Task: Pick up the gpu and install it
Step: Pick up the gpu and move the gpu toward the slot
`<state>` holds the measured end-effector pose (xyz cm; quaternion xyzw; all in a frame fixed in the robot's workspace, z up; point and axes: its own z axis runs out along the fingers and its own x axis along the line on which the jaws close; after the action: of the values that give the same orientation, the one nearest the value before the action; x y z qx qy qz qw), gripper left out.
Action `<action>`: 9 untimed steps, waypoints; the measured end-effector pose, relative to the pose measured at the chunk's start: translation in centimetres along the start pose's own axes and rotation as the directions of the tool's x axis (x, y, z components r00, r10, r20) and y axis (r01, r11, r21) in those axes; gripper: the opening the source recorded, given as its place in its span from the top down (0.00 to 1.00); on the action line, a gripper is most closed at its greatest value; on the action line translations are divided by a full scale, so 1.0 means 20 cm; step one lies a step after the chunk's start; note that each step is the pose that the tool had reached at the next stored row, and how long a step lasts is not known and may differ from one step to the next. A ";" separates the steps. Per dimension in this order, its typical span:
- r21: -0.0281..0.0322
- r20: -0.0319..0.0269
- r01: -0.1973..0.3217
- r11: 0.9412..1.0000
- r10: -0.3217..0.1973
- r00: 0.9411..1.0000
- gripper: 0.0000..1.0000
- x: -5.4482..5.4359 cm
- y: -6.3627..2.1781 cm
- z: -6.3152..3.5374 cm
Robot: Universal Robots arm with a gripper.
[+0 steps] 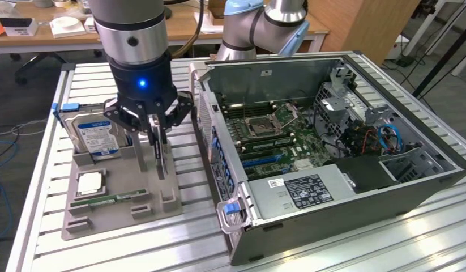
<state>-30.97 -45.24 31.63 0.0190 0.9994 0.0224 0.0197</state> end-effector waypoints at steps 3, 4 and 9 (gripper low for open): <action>0.000 0.000 0.000 1.000 0.000 1.000 0.74 0.00 0.000 -0.004; 0.000 0.000 0.000 1.000 0.000 1.000 0.74 0.00 0.000 -0.006; 0.000 0.000 -0.001 1.000 0.001 1.000 0.74 0.00 0.001 -0.013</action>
<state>-30.97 -45.24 31.90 0.0193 0.9994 0.0224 0.0197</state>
